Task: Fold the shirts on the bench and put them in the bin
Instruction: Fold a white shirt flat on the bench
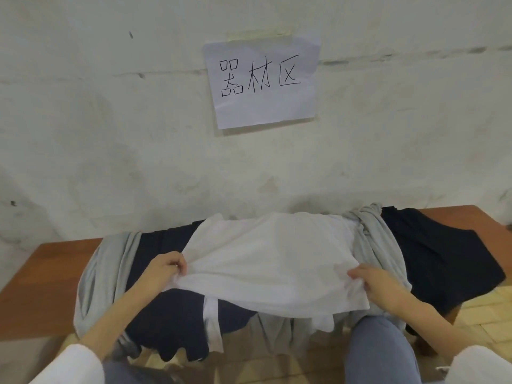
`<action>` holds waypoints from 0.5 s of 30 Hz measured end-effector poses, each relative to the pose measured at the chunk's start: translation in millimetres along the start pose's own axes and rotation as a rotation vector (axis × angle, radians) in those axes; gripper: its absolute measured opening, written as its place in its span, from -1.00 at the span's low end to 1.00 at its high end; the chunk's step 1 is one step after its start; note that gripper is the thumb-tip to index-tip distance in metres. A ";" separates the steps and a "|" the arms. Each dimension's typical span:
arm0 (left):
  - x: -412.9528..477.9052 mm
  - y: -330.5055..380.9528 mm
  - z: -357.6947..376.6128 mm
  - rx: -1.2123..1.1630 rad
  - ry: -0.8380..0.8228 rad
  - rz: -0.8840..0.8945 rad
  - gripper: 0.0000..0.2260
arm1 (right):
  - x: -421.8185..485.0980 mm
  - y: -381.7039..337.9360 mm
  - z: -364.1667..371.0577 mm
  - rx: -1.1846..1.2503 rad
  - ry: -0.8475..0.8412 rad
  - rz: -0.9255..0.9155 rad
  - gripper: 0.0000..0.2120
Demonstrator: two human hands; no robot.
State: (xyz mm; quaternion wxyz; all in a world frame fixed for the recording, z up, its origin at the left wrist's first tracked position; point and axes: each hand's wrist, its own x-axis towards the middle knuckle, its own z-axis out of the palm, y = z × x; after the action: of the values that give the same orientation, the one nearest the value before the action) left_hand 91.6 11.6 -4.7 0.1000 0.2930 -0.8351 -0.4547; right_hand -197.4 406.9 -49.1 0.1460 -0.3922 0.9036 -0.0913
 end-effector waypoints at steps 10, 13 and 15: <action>22.1 -15.1 -12.3 0.431 0.183 0.153 -0.67 | 18.0 -31.7 -34.4 0.639 0.458 0.321 -0.68; 15.1 -38.7 5.1 0.710 0.093 0.408 -0.57 | 36.3 -35.7 -35.9 0.763 0.339 0.425 -0.64; 6.0 -57.6 16.1 0.883 -0.022 0.558 -0.39 | 41.5 -36.6 -33.8 0.893 0.217 0.457 -0.77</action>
State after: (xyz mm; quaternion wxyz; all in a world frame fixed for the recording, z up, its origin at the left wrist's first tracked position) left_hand 102.8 -4.6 -61.5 0.0757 0.0687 -0.9946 -0.0183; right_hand -210.7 353.3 -15.0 0.2210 -0.0724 0.8492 -0.4742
